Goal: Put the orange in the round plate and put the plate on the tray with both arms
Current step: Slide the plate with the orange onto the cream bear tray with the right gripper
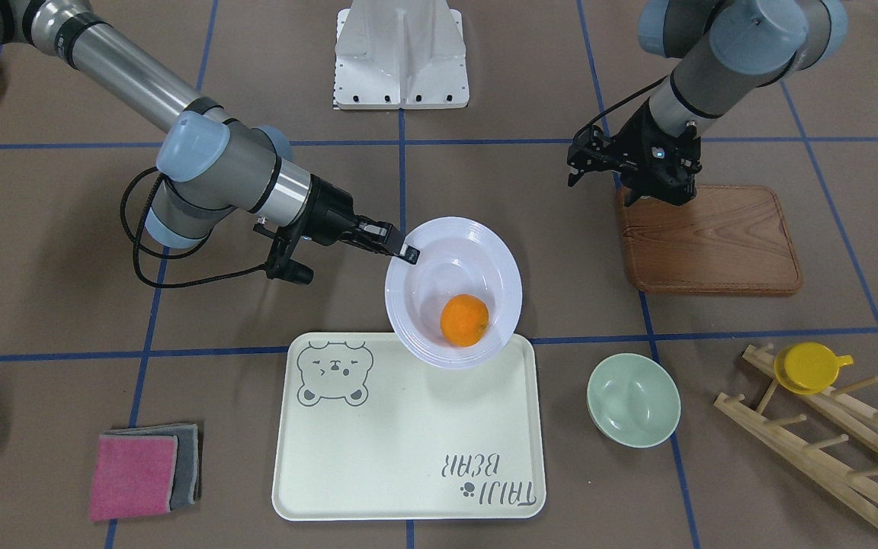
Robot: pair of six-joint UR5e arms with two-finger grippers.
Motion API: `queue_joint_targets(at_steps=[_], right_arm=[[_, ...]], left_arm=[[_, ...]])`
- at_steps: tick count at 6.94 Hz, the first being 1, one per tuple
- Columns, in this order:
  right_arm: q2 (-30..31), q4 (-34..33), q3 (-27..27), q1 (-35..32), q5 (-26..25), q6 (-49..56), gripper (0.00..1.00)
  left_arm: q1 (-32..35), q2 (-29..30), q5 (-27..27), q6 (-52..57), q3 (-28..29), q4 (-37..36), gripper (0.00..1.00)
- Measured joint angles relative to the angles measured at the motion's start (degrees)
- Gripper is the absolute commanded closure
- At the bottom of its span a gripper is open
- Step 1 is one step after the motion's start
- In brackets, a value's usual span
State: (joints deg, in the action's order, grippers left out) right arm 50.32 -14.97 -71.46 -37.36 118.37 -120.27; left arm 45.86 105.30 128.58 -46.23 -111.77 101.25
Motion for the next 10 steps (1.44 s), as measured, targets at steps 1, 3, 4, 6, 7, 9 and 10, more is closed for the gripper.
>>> queue_joint_targets(at_steps=[1,3,4,6,7,9,10], right_arm=[[-0.37,0.02,0.18,-0.35,-0.37,-0.73,1.0],[-0.47,0.02,2.19,-1.45,-2.47,-1.22,1.0],[-0.44,-0.04,3.75,-2.21,-4.0,-1.25,1.0],[-0.44,-0.21,7.69,-3.15,-6.74,-1.13,1.0],[-0.68,-0.26,9.26,-3.28,-8.22,-1.04,1.0],[-1.59,-0.31,12.13,-3.36,-10.65,-0.96,0.67],[-1.77,-0.32,12.71,-3.36,-11.28,-0.85,0.01]], left_arm=[[0.04,0.0,0.0,0.0,-0.1,0.0,0.01],[0.09,-0.03,0.0,0.0,-0.29,0.0,0.01],[0.1,-0.06,0.0,0.0,-0.37,-0.02,0.01],[0.1,-0.09,0.0,0.0,-0.48,-0.1,0.01],[0.1,-0.09,0.0,0.0,-0.59,-0.17,0.01],[0.1,-0.19,0.0,-0.06,-0.92,-0.32,0.01],[0.1,-0.23,0.0,-0.08,-1.14,-0.36,0.01]])
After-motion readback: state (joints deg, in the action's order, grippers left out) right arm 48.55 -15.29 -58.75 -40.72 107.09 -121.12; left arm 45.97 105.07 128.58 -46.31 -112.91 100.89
